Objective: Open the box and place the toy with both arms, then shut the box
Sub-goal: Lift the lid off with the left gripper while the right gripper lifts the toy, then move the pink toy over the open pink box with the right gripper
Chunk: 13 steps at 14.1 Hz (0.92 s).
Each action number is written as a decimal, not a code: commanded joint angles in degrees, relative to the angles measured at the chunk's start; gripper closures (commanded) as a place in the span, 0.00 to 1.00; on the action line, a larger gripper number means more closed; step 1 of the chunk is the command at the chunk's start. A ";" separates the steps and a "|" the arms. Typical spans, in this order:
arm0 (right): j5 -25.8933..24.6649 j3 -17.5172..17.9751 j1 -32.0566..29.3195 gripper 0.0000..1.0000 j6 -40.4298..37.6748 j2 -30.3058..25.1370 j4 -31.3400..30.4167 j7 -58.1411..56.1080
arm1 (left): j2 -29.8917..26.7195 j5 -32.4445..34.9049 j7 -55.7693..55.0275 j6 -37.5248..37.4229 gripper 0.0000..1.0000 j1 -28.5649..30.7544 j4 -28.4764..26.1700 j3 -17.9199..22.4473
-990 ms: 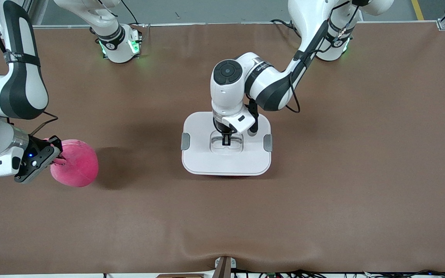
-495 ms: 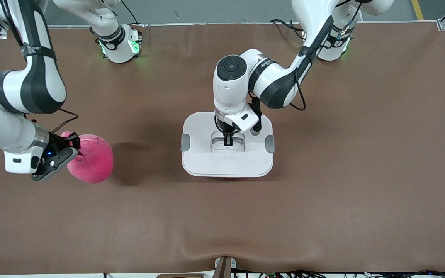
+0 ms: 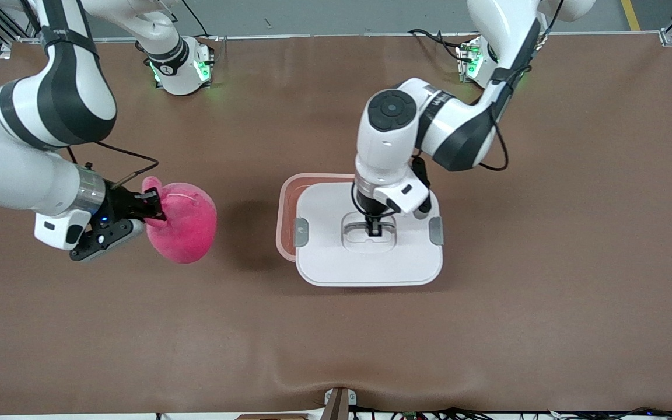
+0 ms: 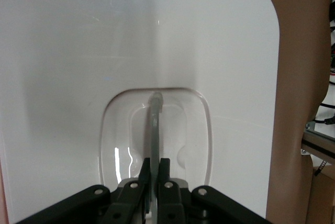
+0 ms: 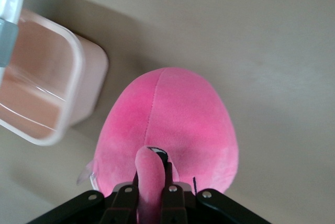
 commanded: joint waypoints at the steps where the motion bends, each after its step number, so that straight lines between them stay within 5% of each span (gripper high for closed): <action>1: 5.58 -0.42 3.79 1.00 -0.76 0.15 1.47 8.39 | -3.21 1.25 3.31 -0.46 1.00 2.97 -2.77 -0.51; 7: 9.73 -0.51 13.73 1.00 4.58 3.31 4.28 28.52 | -4.79 1.25 8.15 0.06 1.00 8.59 -4.27 -0.59; 13: 14.11 -0.51 18.31 1.00 9.78 6.21 4.28 34.78 | -6.20 1.16 14.39 0.94 1.00 14.23 -5.67 -0.95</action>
